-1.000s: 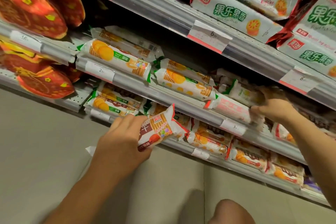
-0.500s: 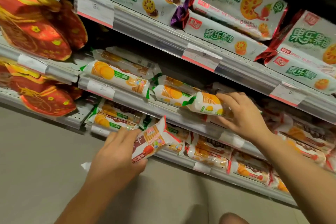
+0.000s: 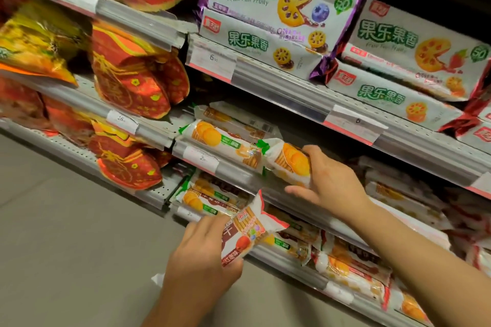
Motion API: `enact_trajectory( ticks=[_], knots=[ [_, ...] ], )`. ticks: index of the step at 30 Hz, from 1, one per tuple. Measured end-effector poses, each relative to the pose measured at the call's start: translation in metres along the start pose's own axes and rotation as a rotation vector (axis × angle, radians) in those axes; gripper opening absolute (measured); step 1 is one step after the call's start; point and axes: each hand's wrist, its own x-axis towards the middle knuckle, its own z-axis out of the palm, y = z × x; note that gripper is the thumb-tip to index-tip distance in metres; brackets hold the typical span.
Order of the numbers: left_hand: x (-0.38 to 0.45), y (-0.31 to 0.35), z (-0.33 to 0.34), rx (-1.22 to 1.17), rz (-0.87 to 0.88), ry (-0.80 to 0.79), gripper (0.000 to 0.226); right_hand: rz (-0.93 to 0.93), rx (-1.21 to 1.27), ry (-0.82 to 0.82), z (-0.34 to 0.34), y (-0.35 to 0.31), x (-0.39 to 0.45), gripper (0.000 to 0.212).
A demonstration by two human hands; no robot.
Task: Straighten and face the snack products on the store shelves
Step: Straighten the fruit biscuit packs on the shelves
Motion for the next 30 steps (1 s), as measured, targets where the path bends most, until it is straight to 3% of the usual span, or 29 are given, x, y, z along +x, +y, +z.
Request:
enact_trajectory(
  ticks=[4, 9, 14, 18, 23, 30],
  knots=[
    [-0.002, -0.011, 0.000, 0.004, -0.035, 0.002, 0.071, 0.038, 0.007, -0.039, 0.000, -0.010, 0.029, 0.094],
    [-0.007, -0.016, -0.001, 0.008, -0.118, -0.038, 0.077, 0.045, -0.089, -0.065, -0.006, -0.043, 0.099, 0.090],
    [-0.013, -0.016, -0.005, 0.012, -0.177, -0.110, 0.076, 0.035, -0.033, -0.114, 0.016, -0.090, 0.156, 0.082],
    [-0.016, -0.026, -0.013, 0.025, -0.235, -0.142, 0.074, -0.038, -0.008, -0.180, 0.034, -0.094, 0.161, 0.071],
    [-0.016, -0.038, -0.018, 0.016, -0.218, -0.062, 0.065, -0.008, 0.122, -0.173, 0.029, -0.066, 0.157, 0.066],
    [-0.019, -0.044, -0.009, 0.013, -0.224, -0.120, 0.077, 0.007, 0.139, -0.078, 0.032, -0.068, 0.156, 0.065]
  ],
)
